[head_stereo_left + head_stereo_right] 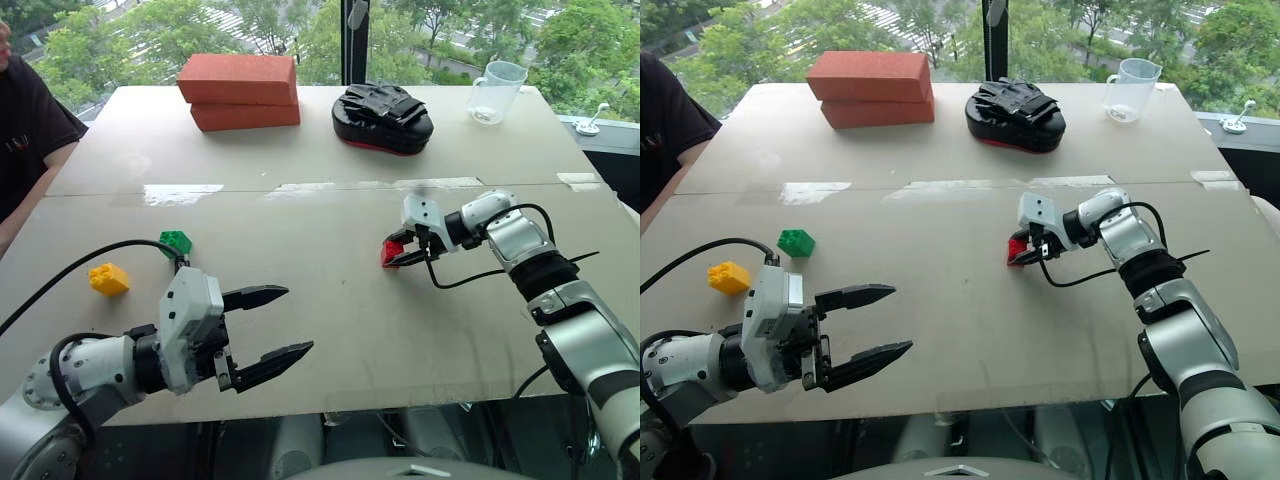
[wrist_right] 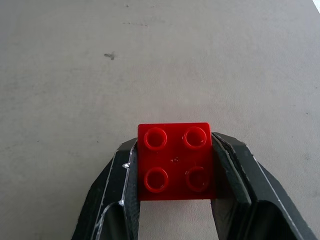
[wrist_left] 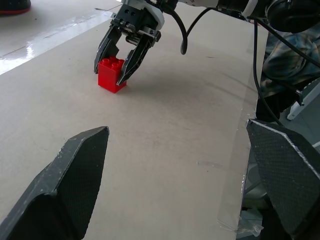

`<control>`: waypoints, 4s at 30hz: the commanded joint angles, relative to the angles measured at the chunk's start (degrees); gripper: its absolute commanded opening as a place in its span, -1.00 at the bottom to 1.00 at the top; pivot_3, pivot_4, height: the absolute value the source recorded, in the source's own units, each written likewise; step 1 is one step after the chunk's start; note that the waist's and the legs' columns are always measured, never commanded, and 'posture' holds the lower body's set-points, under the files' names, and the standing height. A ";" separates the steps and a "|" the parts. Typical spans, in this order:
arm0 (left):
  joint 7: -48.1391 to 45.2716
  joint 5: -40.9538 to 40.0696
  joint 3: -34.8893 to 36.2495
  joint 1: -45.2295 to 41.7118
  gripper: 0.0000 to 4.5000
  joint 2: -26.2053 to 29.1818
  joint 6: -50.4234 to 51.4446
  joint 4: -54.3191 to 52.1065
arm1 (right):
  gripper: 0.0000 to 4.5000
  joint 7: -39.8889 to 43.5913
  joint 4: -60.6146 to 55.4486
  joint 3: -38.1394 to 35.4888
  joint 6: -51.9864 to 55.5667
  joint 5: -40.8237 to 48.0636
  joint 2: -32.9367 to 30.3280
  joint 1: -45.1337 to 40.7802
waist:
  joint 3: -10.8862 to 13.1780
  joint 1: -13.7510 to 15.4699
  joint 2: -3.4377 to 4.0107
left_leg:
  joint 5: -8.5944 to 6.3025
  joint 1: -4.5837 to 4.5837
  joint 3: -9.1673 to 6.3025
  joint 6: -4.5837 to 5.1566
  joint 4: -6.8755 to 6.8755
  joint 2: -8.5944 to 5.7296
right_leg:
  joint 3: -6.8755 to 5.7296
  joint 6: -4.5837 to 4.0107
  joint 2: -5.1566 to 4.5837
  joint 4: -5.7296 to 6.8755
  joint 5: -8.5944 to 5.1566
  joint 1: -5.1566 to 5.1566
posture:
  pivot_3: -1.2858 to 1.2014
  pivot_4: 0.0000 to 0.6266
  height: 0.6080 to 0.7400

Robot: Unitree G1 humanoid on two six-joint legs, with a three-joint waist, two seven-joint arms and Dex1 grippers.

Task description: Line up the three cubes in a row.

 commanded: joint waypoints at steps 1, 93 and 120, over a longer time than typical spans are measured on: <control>-0.15 -0.77 1.59 -0.12 1.00 0.54 -0.89 -1.49 | 0.17 1.16 0.49 -0.64 -1.23 -0.84 0.11 -1.13 | 0.00 0.02 0.00 | 0.00 0.00 0.01 0.00 0.00 0.00 | 0.00 0.00 0.00 0.00 0.00 0.00 | 0.03 -0.52 1.00; -35.60 53.11 -48.49 -76.59 0.22 -22.84 -33.91 89.53 | 1.00 -28.80 -83.14 -46.44 23.75 37.10 -20.59 68.60 | 0.01 1.65 -0.47 | -0.01 -0.33 -0.31 0.02 0.27 -0.13 | -0.16 0.31 0.09 0.01 0.11 0.02 | 0.03 -0.52 1.00; 23.54 39.06 17.42 -34.21 0.99 -10.66 18.55 35.75 | 1.00 -21.14 -69.51 -23.36 21.91 39.45 -13.65 40.72 | -0.07 1.30 -0.78 | 0.00 -0.13 -0.72 0.01 0.25 -0.01 | -0.26 0.30 -0.17 0.13 0.13 0.18 | 0.03 -0.52 1.00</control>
